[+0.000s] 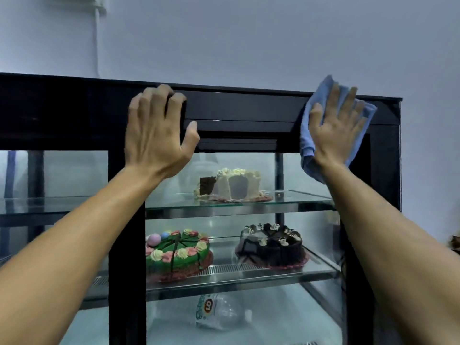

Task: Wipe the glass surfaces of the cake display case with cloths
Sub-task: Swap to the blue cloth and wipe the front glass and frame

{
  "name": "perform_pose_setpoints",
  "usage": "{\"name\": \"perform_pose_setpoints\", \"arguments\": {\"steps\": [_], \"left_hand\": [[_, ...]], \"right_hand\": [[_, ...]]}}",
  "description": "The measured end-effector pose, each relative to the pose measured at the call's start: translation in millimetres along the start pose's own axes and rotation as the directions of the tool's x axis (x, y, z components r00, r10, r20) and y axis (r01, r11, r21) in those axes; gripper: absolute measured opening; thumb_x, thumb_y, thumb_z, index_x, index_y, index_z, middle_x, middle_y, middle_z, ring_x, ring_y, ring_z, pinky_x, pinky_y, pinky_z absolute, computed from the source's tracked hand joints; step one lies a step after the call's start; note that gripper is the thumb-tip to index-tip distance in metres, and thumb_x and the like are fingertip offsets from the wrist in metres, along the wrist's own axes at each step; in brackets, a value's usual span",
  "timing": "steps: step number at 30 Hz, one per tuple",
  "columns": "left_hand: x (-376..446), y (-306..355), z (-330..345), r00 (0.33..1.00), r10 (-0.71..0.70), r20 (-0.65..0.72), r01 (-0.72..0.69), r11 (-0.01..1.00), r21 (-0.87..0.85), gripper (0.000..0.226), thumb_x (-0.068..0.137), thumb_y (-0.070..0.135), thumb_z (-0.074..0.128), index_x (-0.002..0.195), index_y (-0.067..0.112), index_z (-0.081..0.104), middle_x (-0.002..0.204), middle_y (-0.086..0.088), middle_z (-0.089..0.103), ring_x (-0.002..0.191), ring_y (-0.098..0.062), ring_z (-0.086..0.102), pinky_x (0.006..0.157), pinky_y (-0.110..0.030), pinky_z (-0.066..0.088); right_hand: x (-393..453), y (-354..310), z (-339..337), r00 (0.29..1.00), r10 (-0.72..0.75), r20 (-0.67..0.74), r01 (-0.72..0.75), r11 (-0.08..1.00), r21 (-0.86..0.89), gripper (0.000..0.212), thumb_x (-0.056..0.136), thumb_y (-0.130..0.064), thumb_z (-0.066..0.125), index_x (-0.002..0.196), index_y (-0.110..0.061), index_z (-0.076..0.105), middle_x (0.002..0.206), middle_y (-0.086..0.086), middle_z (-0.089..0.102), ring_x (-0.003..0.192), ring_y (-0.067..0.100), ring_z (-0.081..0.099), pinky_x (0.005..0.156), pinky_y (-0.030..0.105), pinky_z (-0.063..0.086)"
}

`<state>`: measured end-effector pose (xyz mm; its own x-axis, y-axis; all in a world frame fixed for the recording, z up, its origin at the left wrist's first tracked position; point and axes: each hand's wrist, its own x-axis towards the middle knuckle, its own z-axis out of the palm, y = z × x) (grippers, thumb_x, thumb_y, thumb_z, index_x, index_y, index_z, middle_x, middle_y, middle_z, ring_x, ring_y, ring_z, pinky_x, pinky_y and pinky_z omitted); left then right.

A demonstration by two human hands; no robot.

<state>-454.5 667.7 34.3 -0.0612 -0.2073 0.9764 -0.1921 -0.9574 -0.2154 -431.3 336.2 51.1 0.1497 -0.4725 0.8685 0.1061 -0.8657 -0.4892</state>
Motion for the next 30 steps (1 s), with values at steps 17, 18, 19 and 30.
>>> {"name": "perform_pose_setpoints", "arguments": {"steps": [17,18,19,30], "left_hand": [[35.0,101.5,44.9,0.991,0.121,0.061,-0.12,0.993,-0.019,0.063,0.103,0.038,0.033,0.16,0.012,0.033,0.171,-0.008,0.024,0.16,-0.035,0.01,0.125,-0.065,0.001],[39.0,112.5,44.9,0.987,0.14,0.08,-0.138,0.99,-0.031,0.064,0.1,0.039,0.036,0.155,0.006,0.036,0.17,-0.011,0.025,0.16,-0.035,0.01,0.124,-0.065,0.001],[45.4,123.2,46.5,0.978,0.189,0.09,-0.186,0.982,-0.039,0.065,0.099,0.041,0.037,0.151,0.003,0.039,0.169,-0.013,0.028,0.16,-0.035,0.011,0.126,-0.064,0.002],[62.8,151.0,75.9,0.891,0.453,0.032,-0.454,0.89,0.045,0.063,0.111,0.051,0.015,0.167,0.021,0.017,0.174,-0.006,0.013,0.161,-0.029,0.006,0.131,-0.048,0.009]], "right_hand": [[7.0,26.1,-7.7,0.986,-0.129,0.109,0.13,0.992,-0.003,0.073,0.105,-0.061,0.017,0.166,-0.027,-0.004,0.171,0.016,-0.012,0.158,0.042,-0.008,0.127,0.053,-0.009],[-0.3,14.6,-5.6,0.961,-0.243,0.13,0.239,0.97,0.041,0.074,0.103,-0.065,0.016,0.165,-0.031,-0.005,0.172,0.011,-0.016,0.157,0.039,-0.014,0.126,0.051,-0.014],[-4.6,10.2,-3.5,0.926,-0.35,0.139,0.344,0.937,0.064,0.074,0.101,-0.067,0.016,0.165,-0.034,-0.003,0.172,0.007,-0.016,0.157,0.037,-0.017,0.125,0.05,-0.016],[36.4,103.4,-22.7,0.986,-0.112,0.122,0.107,0.993,0.05,0.071,0.107,-0.061,0.018,0.166,-0.027,-0.005,0.173,0.007,-0.012,0.159,0.03,-0.011,0.128,0.05,-0.006]]}}
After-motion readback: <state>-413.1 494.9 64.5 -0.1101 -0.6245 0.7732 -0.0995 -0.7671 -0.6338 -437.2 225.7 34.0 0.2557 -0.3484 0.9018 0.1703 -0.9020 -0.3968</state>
